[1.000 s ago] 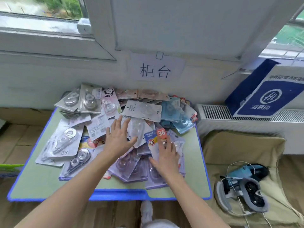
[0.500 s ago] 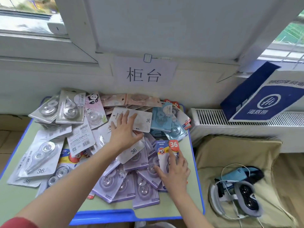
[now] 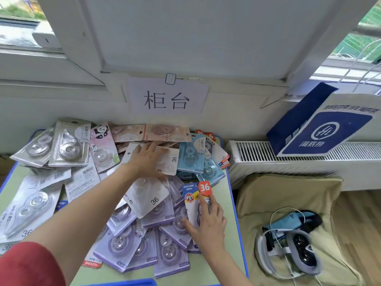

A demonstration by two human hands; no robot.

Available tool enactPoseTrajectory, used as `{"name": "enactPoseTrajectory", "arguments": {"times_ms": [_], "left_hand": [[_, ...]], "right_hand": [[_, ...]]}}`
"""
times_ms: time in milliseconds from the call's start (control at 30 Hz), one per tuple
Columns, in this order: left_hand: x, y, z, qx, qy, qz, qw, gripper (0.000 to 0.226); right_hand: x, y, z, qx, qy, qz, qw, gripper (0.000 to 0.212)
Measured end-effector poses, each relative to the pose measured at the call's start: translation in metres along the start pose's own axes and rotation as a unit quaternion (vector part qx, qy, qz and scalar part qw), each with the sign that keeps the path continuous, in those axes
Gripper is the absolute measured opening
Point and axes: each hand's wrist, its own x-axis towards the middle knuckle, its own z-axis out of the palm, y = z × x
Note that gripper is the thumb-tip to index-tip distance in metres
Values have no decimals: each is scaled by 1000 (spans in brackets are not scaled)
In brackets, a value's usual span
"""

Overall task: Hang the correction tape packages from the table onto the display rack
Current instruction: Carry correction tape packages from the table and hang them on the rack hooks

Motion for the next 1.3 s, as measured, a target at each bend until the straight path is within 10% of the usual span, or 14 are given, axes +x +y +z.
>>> {"name": "enactPoseTrajectory", "arguments": {"times_ms": [1300], "left_hand": [[-123, 2, 23, -37, 165, 12, 986, 100]], "right_hand": [[-54, -19, -9, -32, 74, 3, 997, 84]]}}
